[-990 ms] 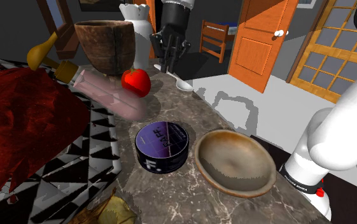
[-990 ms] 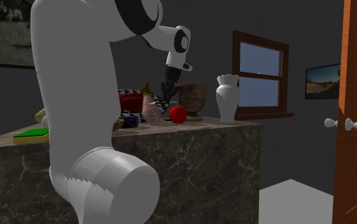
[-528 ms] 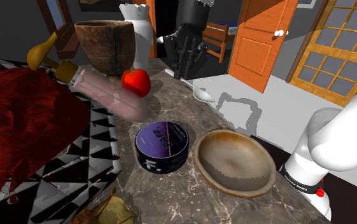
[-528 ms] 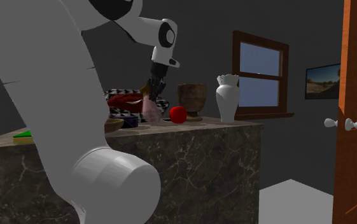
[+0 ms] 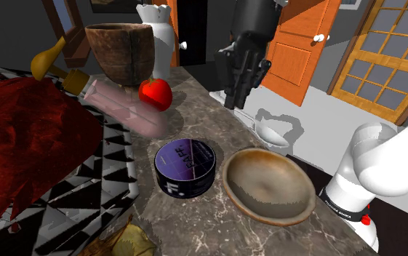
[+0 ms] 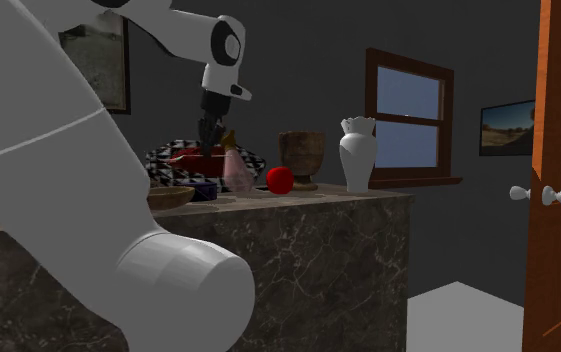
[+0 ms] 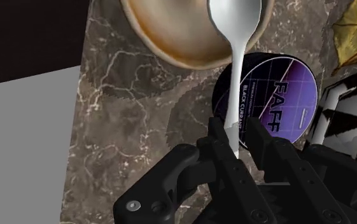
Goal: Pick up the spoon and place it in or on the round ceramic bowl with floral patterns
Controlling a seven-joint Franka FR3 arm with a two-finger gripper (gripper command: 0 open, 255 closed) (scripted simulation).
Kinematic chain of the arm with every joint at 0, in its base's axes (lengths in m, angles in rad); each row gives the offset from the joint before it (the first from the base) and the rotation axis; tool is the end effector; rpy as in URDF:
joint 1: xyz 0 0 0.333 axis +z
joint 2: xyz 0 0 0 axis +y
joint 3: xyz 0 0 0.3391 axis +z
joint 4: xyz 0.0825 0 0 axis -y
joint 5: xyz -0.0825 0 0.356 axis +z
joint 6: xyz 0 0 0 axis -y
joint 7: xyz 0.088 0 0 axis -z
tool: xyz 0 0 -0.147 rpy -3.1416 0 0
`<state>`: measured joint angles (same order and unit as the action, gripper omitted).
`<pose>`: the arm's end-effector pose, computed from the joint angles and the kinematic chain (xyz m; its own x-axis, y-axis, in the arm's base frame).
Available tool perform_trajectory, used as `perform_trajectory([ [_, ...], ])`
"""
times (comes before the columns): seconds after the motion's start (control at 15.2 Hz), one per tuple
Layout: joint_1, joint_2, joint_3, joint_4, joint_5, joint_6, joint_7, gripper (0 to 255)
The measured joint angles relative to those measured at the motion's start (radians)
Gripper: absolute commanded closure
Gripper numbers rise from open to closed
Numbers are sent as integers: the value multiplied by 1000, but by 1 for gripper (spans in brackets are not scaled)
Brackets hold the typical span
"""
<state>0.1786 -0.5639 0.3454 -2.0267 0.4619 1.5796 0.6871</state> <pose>0.2514 0.2663 0.6372 0.9793 -0.1721 -0.1064 -0.1950 -0.9434 -0.2682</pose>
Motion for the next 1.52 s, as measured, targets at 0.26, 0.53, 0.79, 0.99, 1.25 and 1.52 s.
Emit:
perform_trajectory([
  [0.26,36,-106,27,-49,42,-32,63,255],
  [0.53,64,-186,50,-117,77,-27,97,255],
  [0.79,71,-212,60,-184,90,11,84,255],
  [0.99,74,-222,70,-224,100,42,76,255],
  [1.25,81,-240,85,-288,116,88,62,255],
  [1.52,84,-248,92,-331,125,119,48,255],
])
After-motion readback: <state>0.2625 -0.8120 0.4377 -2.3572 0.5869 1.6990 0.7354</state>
